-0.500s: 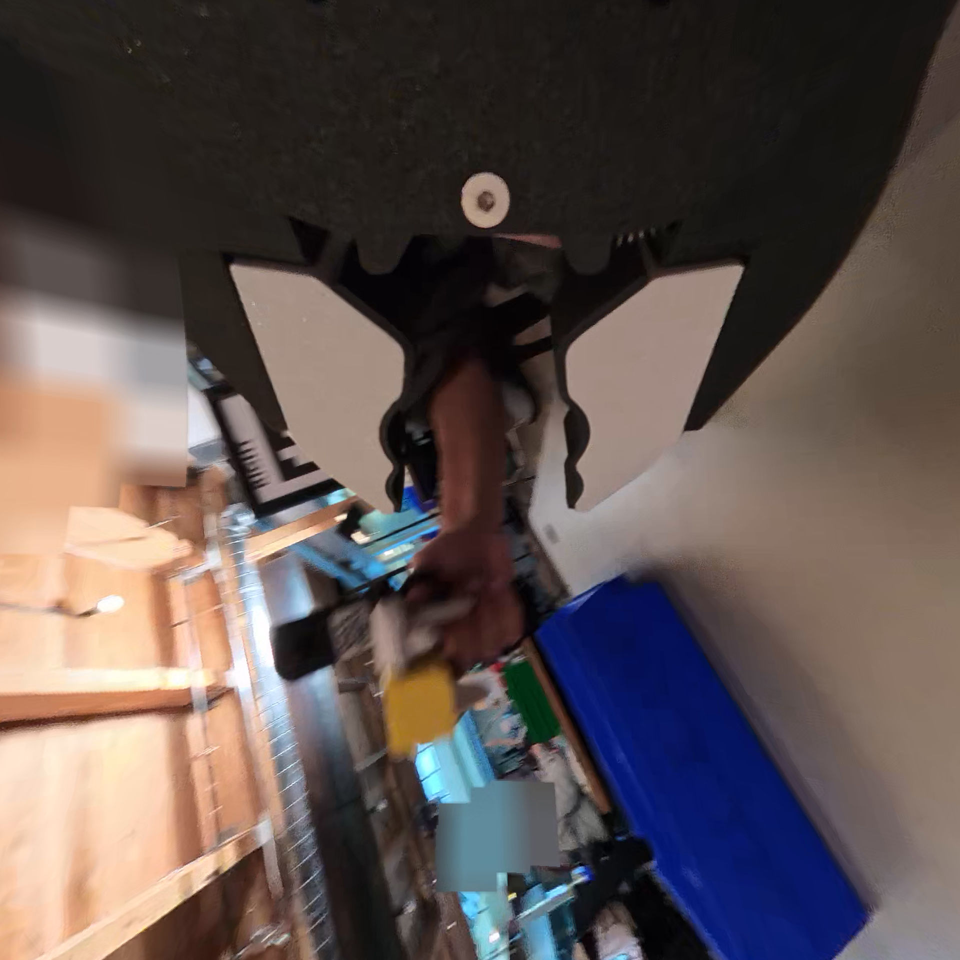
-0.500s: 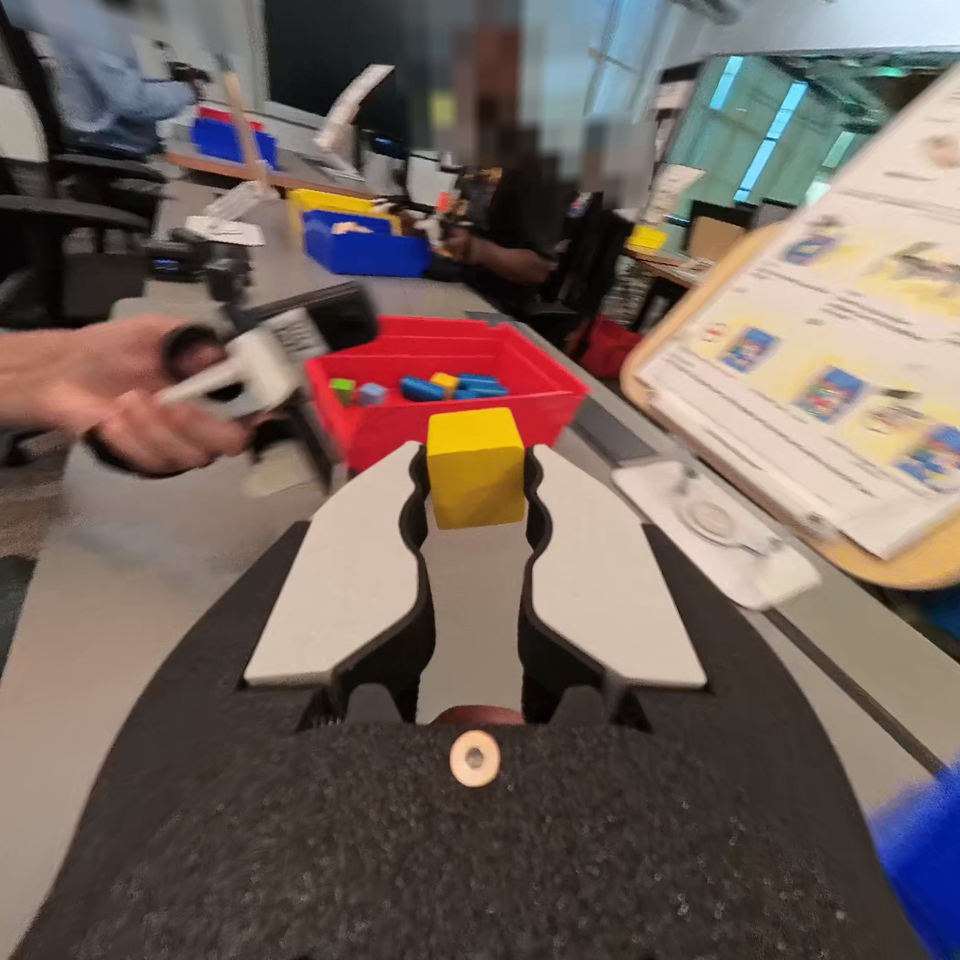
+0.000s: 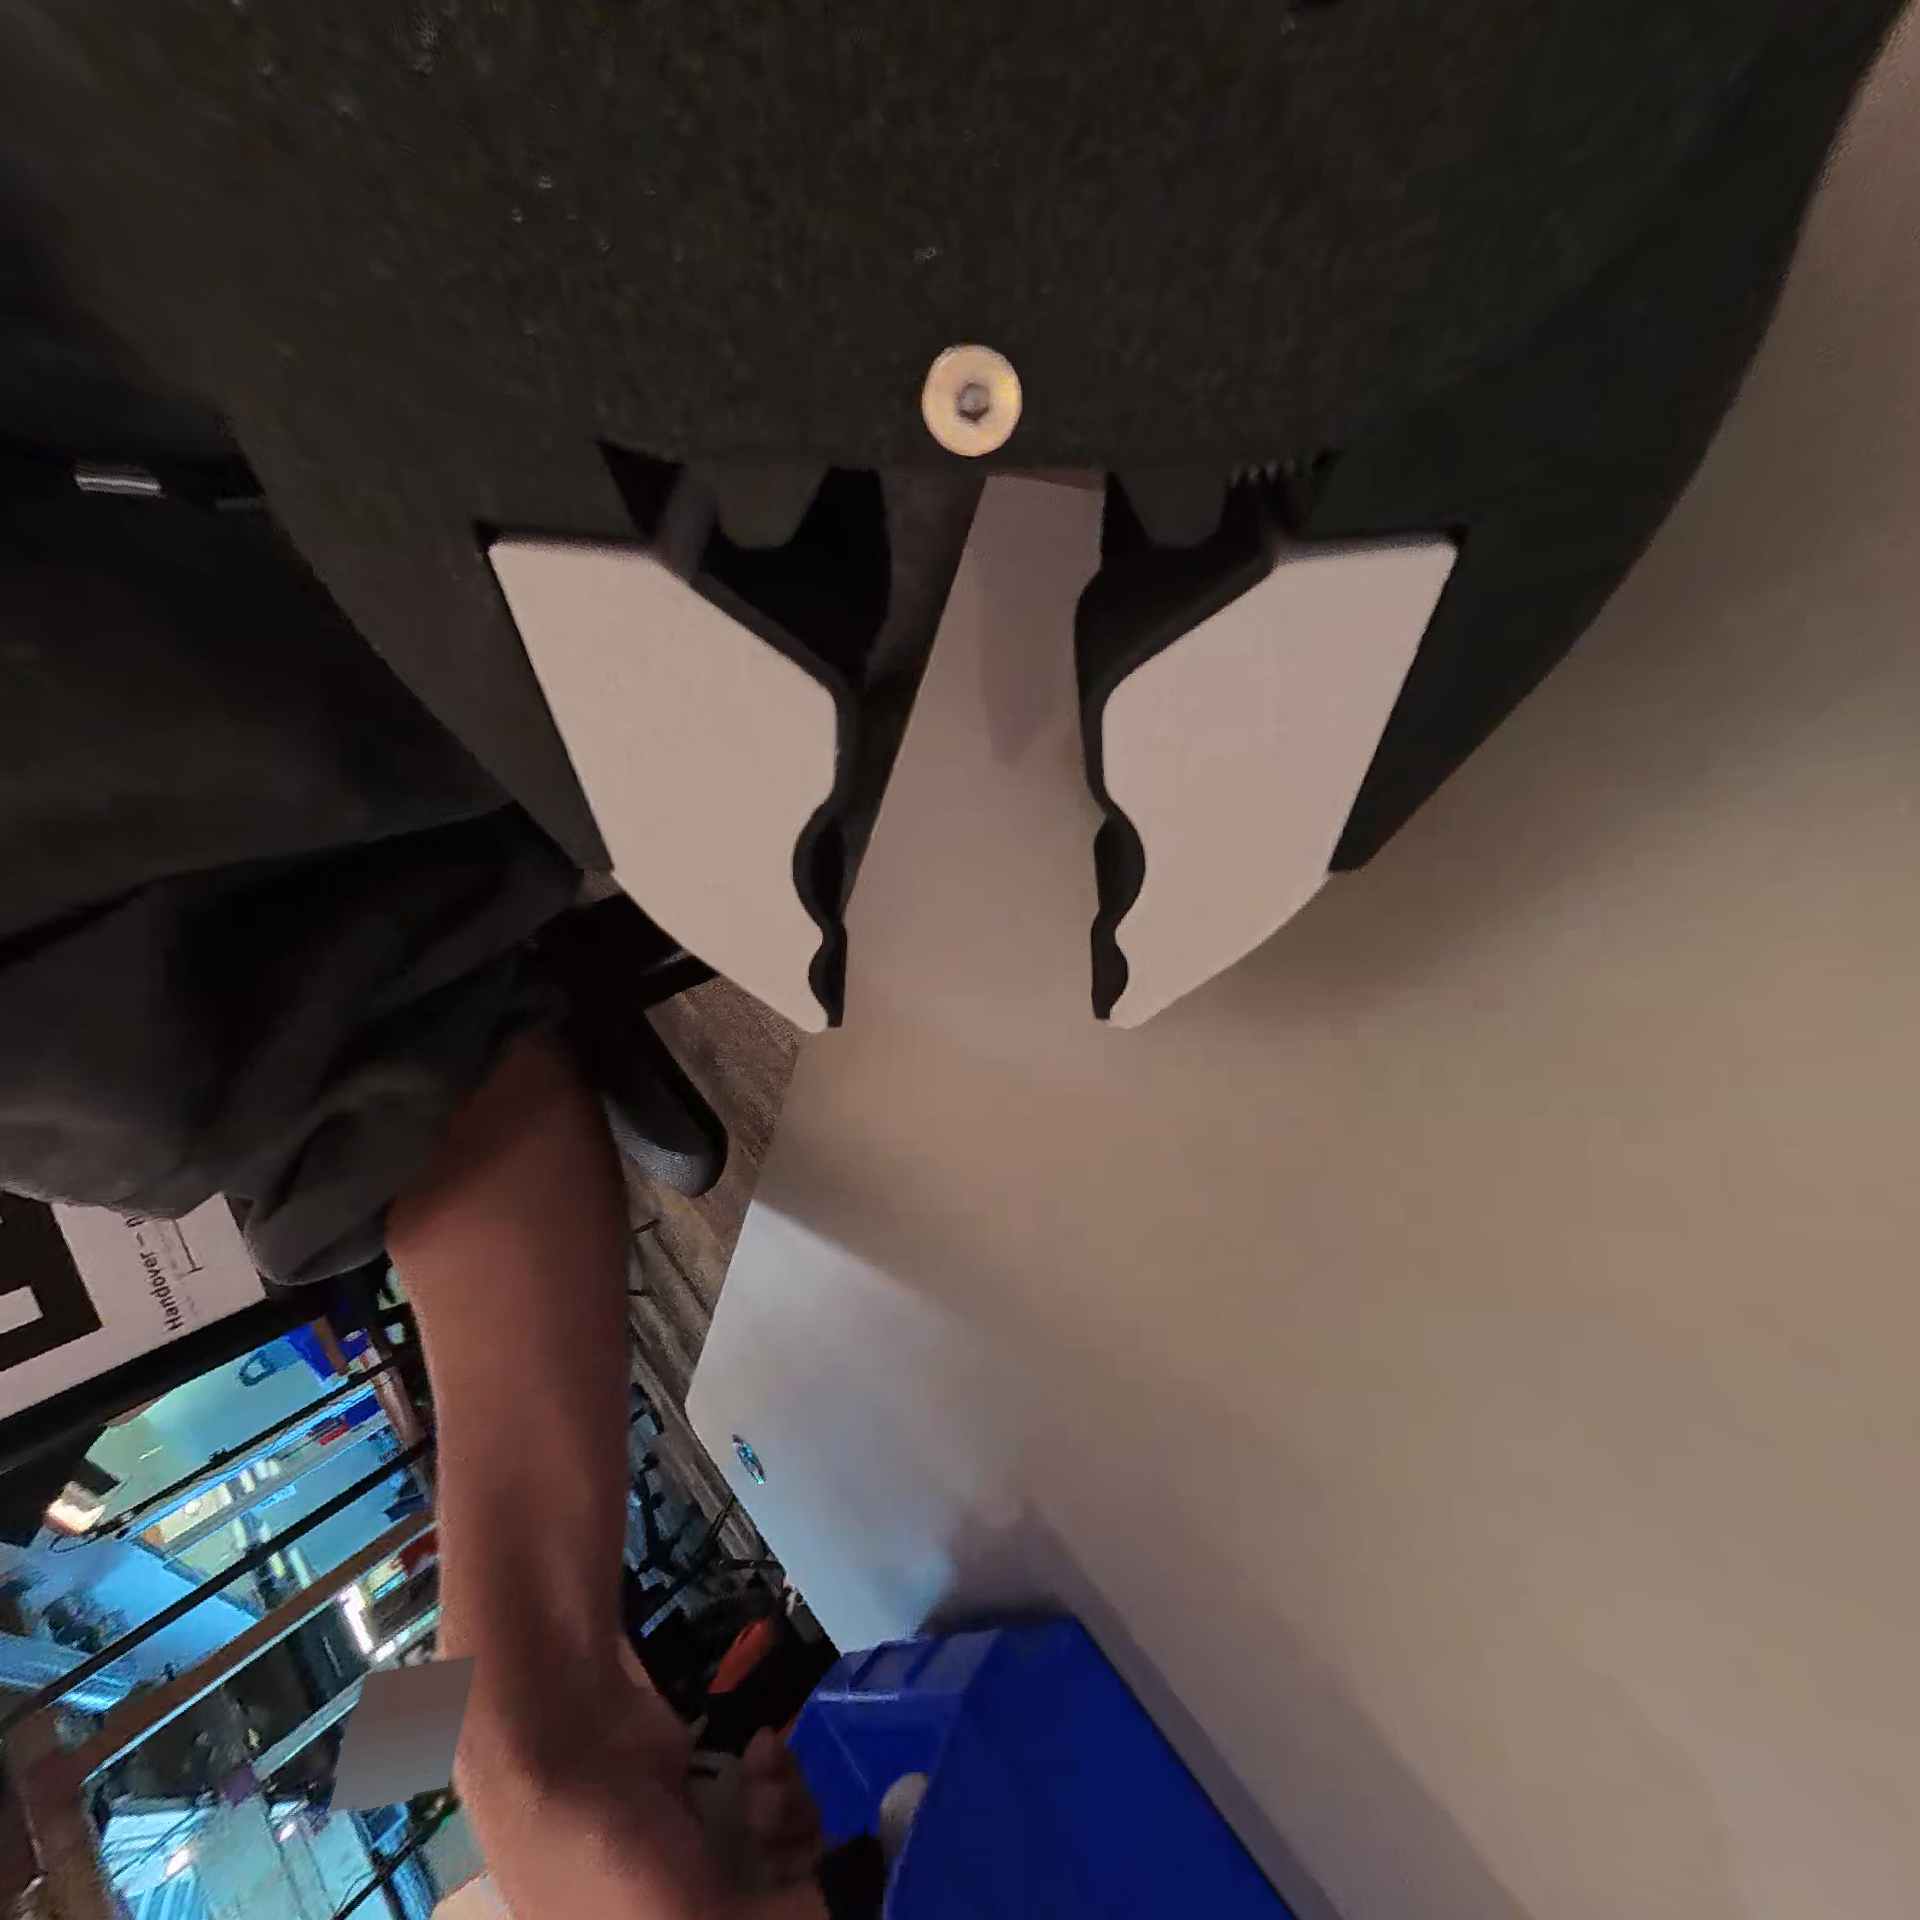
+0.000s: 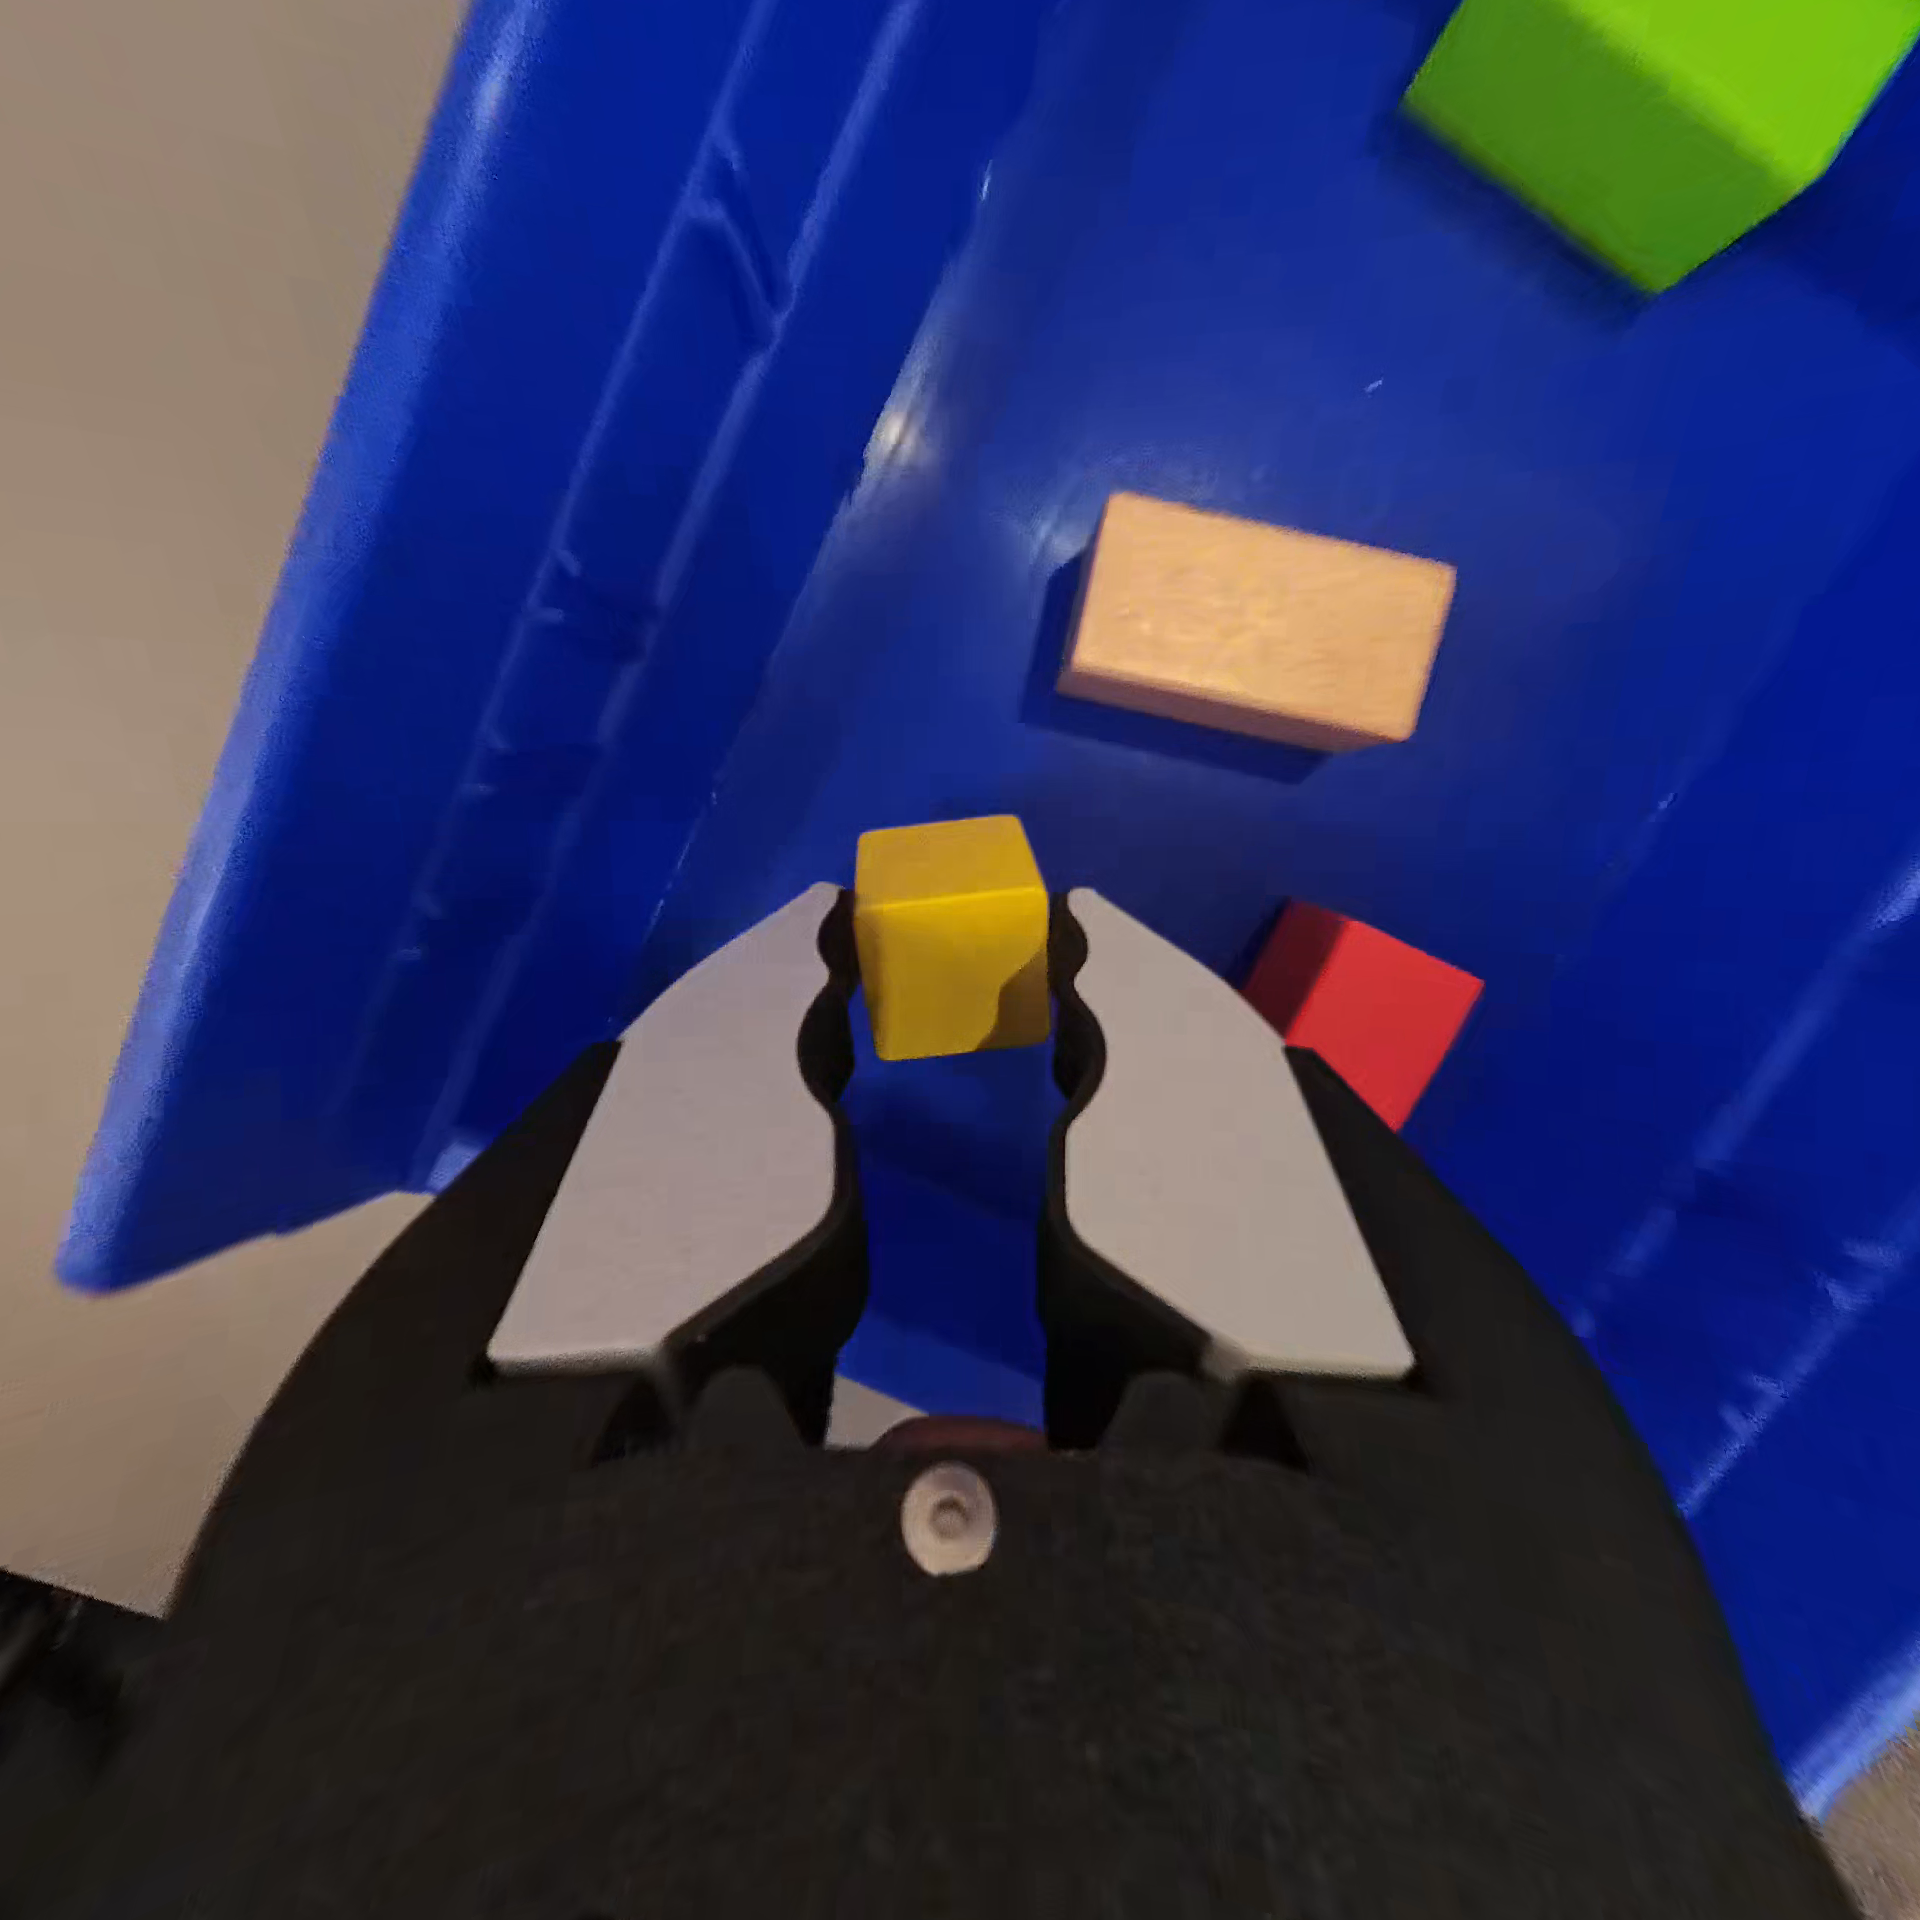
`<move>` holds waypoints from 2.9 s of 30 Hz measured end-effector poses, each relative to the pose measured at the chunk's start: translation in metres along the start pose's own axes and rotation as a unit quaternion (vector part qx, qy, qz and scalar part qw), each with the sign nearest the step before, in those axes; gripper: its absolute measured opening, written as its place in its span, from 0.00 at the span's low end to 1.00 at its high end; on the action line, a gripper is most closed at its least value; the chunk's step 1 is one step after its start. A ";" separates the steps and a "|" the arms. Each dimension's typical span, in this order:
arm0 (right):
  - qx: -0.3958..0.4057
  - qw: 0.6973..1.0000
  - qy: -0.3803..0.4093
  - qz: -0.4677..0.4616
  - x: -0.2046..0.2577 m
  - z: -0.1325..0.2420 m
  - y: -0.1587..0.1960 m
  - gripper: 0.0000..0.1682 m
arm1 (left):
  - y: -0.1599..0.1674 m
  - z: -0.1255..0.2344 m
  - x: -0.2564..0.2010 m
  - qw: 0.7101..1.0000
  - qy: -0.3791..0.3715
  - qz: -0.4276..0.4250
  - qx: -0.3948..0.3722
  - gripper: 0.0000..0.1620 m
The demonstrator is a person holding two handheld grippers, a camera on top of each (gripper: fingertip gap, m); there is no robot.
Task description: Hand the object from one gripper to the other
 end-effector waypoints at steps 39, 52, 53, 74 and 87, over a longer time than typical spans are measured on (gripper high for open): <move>-0.360 0.918 -0.135 0.096 0.168 0.072 0.115 0.33 | -0.147 0.167 0.161 0.901 -0.359 -0.206 0.133 0.29; -0.342 0.924 -0.162 0.056 0.152 0.062 0.123 0.35 | -0.146 0.127 0.308 0.853 -0.349 -0.139 0.362 0.30; -0.342 0.922 -0.172 0.058 0.155 0.062 0.124 0.35 | -0.144 0.127 0.313 0.849 -0.353 -0.132 0.370 0.27; -0.412 0.854 -0.254 0.193 0.190 0.100 0.022 0.38 | -0.216 0.117 0.082 0.989 0.001 0.081 -0.121 0.21; -0.427 0.763 -0.373 0.309 0.299 0.094 -0.065 0.38 | -0.175 0.018 0.027 0.927 0.192 0.287 -0.146 0.21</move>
Point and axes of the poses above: each gripper's, where its closed fingertips meet, z back along the fingers, y out of its underside, x = y × z across the jaws, the point moved 2 cm from there along z, back along the fingers, and after that the axes turned 7 degrees about -z, right-handed, at the moved point
